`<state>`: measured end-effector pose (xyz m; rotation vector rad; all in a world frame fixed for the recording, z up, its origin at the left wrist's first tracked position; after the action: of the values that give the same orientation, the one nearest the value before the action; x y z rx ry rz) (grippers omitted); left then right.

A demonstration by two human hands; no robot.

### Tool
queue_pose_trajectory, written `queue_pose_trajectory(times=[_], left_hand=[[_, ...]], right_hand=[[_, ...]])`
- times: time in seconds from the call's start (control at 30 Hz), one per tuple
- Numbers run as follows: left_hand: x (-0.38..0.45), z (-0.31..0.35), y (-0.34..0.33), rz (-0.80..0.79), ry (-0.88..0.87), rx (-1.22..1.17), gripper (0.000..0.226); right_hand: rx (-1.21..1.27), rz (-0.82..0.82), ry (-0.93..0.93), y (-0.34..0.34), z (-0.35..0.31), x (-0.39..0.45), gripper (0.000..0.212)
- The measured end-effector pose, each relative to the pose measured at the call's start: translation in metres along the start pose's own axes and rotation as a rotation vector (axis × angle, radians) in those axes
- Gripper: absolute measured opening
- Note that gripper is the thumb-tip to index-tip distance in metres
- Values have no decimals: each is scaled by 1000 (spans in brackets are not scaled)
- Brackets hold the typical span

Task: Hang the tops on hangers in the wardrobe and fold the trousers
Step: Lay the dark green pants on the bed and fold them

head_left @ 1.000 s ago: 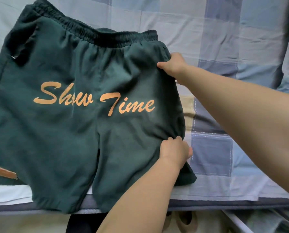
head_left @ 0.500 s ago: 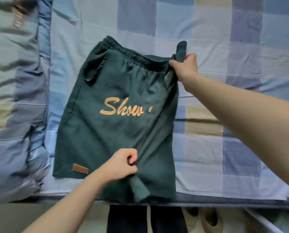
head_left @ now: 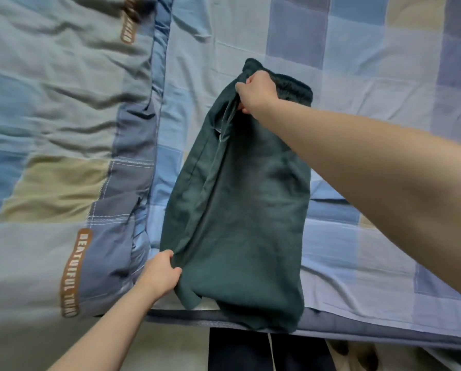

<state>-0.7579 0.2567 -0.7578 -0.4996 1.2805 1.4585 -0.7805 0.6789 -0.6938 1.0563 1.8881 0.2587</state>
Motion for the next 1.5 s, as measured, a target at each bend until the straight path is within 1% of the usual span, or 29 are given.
queue_pose_trajectory(times=[0.03,0.13,0.2,0.27,0.33,0.4,0.47,0.57,0.63,0.67,0.7,0.73,0.77,0.83,0.9,0.93,1.0,1.07,1.13,1.23,1.3,1.33,1.4,1.5], left_hand=[[1,-3,2,0,26,7,10],[0,-2,13,73,100,3,24],[0,-1,21,104,142,20,27],[3,-2,27,102,160,38,26],[6,-6,32,110,175,65,24],[7,-8,29,107,186,118,25],[5,-5,23,104,184,174,30],[3,-1,16,121,156,219,31],[-1,0,13,146,142,225,30],[-2,0,12,162,149,207,29],[-5,1,10,179,160,188,28],[-7,2,8,186,159,193,27],[-8,2,6,185,154,218,27],[-9,0,5,212,147,246,26],[-8,-5,7,274,147,170,20],[-6,-10,9,305,150,110,18],[-4,-18,10,354,149,-24,18],[-2,-25,11,410,125,-176,22],[-10,-31,10,478,103,-330,22],[-28,-36,8,591,92,-525,24],[-36,-35,10,647,45,-575,23],[-37,-34,11,656,12,-588,21],[-36,-34,7,627,-32,-598,25],[-35,-37,-3,535,-66,-634,37]], right_hand=[[-30,15,11,-7,-7,4,36],[-106,79,35,-16,-20,15,38],[-109,106,29,-19,-20,23,37],[-77,67,5,-23,-15,28,28],[-80,-24,11,-32,-13,24,14],[-83,-62,48,-32,-8,13,20],[-14,7,72,-16,6,-2,27],[58,192,101,25,53,-39,28],[74,302,45,55,112,-66,24],[79,353,-44,68,152,-77,22],[89,388,-180,78,198,-90,22],[107,380,-350,82,246,-106,22],[146,311,-502,76,288,-122,20],[291,48,-687,46,346,-157,13],[422,-234,-780,6,370,-193,24],[499,-352,-797,-13,371,-208,30],[672,-531,-824,-45,364,-230,35],[785,-586,-799,-58,350,-237,34],[823,-590,-764,-56,342,-242,36],[736,-587,-748,-46,346,-254,29],[727,-565,-716,-40,351,-257,22],[737,-559,-713,-39,353,-258,22],[757,-597,-752,-48,358,-268,32],[723,-721,-774,-69,365,-285,40]])
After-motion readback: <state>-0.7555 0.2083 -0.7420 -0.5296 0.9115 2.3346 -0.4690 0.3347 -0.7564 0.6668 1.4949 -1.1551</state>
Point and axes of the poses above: each hand's wrist, its own x-axis towards the middle knuckle, its own y-axis out of the back of the hand, z = x × y, the point moved 9 cm from there along x, towards the middle knuckle, and after that the axes turned 11 degrees about -y, right-handed, at the moved point
